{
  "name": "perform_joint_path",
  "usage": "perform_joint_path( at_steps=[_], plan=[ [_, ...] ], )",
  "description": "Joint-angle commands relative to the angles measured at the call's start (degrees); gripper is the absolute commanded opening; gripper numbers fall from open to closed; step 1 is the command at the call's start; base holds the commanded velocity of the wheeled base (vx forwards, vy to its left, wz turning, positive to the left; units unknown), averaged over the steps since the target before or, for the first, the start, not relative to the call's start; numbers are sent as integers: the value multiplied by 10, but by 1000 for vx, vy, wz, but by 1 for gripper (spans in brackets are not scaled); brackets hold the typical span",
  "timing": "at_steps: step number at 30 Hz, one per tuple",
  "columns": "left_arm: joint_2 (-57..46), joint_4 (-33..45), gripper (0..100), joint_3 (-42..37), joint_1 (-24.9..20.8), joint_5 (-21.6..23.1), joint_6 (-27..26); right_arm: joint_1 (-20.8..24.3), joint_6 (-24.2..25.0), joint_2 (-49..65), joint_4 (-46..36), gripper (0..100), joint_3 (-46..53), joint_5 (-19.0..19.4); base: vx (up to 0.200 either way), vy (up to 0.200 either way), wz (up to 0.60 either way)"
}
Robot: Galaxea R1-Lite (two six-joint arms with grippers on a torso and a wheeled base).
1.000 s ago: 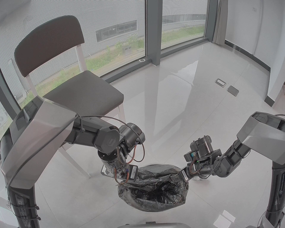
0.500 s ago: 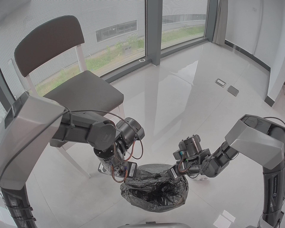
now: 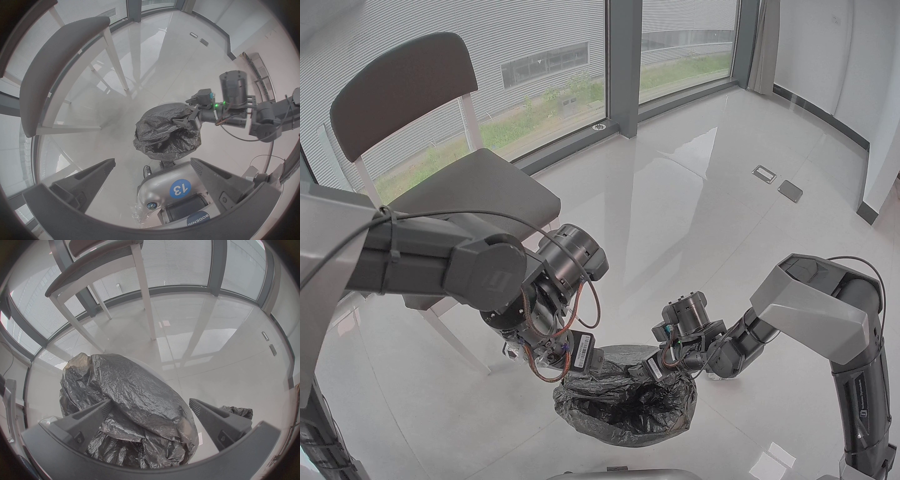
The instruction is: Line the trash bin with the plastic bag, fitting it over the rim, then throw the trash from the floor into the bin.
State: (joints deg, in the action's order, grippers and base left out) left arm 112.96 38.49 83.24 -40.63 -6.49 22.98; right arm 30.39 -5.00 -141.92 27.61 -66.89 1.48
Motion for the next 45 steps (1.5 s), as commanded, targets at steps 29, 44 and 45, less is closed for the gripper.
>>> perform_joint_path(
  at_steps=[29,44,45],
  plan=[
    [-27,1,100,0,-12,-1,14,-38,-33,-10,2,0,-96,-5,0,0,0],
    [-28,-1,100,1,-21,-3,26,-47,-21,-13,5,100,-88,-24,0,0,0],
    [-28,-2,100,4,-20,-5,26,-53,-11,4,5,100,-70,-31,0,0,0]
  ],
)
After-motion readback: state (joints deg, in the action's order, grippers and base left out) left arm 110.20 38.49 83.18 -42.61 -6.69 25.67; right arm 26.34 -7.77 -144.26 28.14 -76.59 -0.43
